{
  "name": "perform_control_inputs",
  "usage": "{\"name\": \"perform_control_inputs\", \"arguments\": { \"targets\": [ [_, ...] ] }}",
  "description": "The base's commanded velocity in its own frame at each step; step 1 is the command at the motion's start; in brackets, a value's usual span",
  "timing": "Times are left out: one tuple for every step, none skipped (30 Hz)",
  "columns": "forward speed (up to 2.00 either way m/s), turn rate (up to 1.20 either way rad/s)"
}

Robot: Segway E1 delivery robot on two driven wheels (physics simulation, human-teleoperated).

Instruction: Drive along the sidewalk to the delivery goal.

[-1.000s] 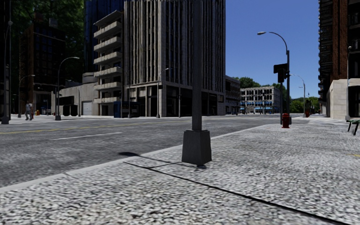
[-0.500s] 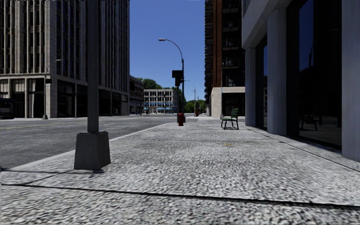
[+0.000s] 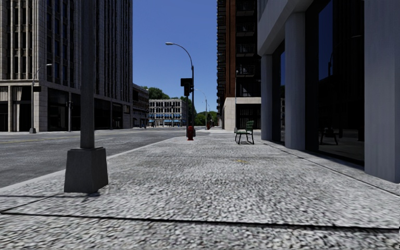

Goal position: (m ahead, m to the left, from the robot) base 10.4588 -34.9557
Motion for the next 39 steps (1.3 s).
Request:
{"name": "perform_control_inputs", "arguments": {
  "targets": [
    [1.81,0.00],
    [1.81,0.00],
    [1.81,0.00],
    [1.81,0.00],
    [1.81,0.00],
    [1.81,0.00],
    [1.81,0.00],
    [1.81,0.00],
    [1.82,0.00],
    [1.82,0.00],
    [1.82,0.00],
    [1.82,0.00],
    [1.82,0.00],
    [1.82,0.00],
    [1.82,0.00],
    [1.82,0.00],
    [1.82,0.00],
    [1.82,0.00],
    [1.81,0.00],
    [1.81,0.00],
    [1.81,0.00],
    [1.81,0.00],
    [1.81,0.00],
    [1.79,0.00],
    [1.76,0.00],
    [1.73,0.00],
    [1.72,0.00],
    [1.71,0.00],
    [1.71,0.00],
    [1.71,0.00],
    [1.71,0.00],
    [1.71,0.00],
    [1.71,0.00],
    [1.71,0.00],
    [1.71,0.00],
    [1.71,0.00],
    [1.71,0.00],
    [1.71,0.00],
    [1.71,0.00]
  ]
}}
